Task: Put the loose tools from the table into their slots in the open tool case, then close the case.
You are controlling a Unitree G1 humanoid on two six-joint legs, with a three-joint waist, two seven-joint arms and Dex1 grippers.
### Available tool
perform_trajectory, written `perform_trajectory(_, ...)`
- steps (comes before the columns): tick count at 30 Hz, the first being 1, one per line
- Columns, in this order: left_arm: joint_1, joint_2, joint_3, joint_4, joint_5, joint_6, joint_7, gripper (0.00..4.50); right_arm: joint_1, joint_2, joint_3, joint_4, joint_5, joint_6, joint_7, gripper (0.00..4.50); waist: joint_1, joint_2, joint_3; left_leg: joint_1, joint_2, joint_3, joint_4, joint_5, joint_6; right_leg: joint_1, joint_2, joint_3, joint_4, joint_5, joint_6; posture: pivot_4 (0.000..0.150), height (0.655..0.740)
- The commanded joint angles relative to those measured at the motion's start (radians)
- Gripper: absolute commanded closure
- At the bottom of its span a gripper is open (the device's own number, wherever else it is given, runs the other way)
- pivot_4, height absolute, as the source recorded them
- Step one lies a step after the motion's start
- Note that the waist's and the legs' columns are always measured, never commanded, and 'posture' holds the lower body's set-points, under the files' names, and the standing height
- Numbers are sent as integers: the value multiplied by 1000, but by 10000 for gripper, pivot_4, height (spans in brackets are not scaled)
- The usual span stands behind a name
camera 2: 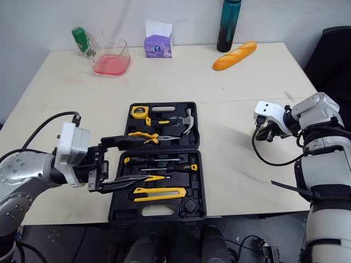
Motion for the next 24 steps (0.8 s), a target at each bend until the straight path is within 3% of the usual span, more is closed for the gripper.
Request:
perform_trajectory(1,14,14,31,-27,3,-20,-18,0,-12,-4,-31,-36,24,-48,44,44121,0,0,0,0,0,0,0,0,0,0,0,0,0,0,0,1500,7400)
perform_trajectory(5,36,0,43,-1,32,-61,-31,0,-24,9,-43,-87,49,-77,134,44121,-2,0,0,0,0,0,0,0,0,0,0,0,0,0,0,1500,7400)
perform_trajectory(9,89,29,65,19,80,-99,-90,0,0,15,-20,-251,131,-75,260,44121,-6,1,1,0,1,0,0,0,0,0,1,0,0,0,0,1500,7400)
perform_trajectory(16,148,35,89,26,114,-135,-129,0,135,-113,169,-820,491,121,264,44121,5,2,1,-1,1,-1,2,-1,-1,-1,1,-1,1,0,-1,1500,7400)
perform_trajectory(20,203,18,113,27,131,-154,-126,0,223,-184,257,-1258,743,268,264,44121,6,2,1,-1,2,-2,4,-2,-2,-1,0,-2,2,-1,-1,1500,7400)
perform_trajectory(24,240,16,123,22,140,-165,-128,0,262,-214,292,-1425,821,325,264,44121,5,1,1,-1,3,-2,4,-3,-3,-1,1,-3,3,-1,-3,1500,7400)
